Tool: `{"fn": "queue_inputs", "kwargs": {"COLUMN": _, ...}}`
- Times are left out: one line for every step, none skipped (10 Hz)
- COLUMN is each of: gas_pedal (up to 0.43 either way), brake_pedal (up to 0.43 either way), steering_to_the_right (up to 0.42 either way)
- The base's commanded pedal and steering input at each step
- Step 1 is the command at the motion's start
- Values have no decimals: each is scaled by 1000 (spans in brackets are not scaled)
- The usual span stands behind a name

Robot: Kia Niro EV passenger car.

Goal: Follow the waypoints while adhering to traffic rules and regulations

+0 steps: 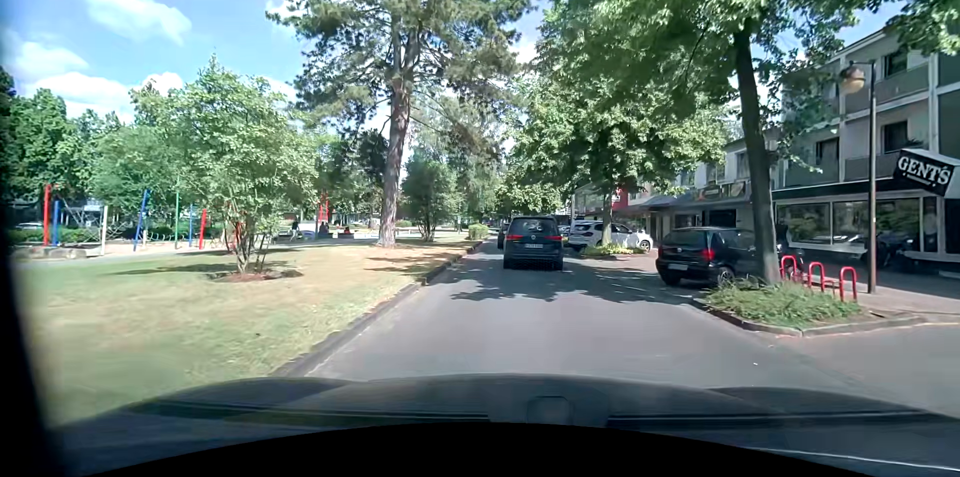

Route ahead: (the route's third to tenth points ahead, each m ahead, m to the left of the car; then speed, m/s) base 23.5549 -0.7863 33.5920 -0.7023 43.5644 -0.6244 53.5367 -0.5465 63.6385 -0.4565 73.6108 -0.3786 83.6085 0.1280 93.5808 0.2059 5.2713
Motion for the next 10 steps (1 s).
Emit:
{"fn": "queue_inputs", "kwargs": {"gas_pedal": 98, "brake_pedal": 6, "steering_to_the_right": 7}}
{"fn": "queue_inputs", "kwargs": {"gas_pedal": 98, "brake_pedal": 6, "steering_to_the_right": 7}}
{"fn": "queue_inputs", "kwargs": {"gas_pedal": 98, "brake_pedal": 6, "steering_to_the_right": 7}}
{"fn": "queue_inputs", "kwargs": {"gas_pedal": 98, "brake_pedal": 6, "steering_to_the_right": 7}}
{"fn": "queue_inputs", "kwargs": {"gas_pedal": 98, "brake_pedal": 6, "steering_to_the_right": 7}}
{"fn": "queue_inputs", "kwargs": {"gas_pedal": 98, "brake_pedal": 6, "steering_to_the_right": 7}}
{"fn": "queue_inputs", "kwargs": {"gas_pedal": 98, "brake_pedal": 6, "steering_to_the_right": 7}}
{"fn": "queue_inputs", "kwargs": {"gas_pedal": 98, "brake_pedal": 6, "steering_to_the_right": 6}}
{"fn": "queue_inputs", "kwargs": {"gas_pedal": 98, "brake_pedal": 6, "steering_to_the_right": 6}}
{"fn": "queue_inputs", "kwargs": {"gas_pedal": 98, "brake_pedal": 6, "steering_to_the_right": 6}}
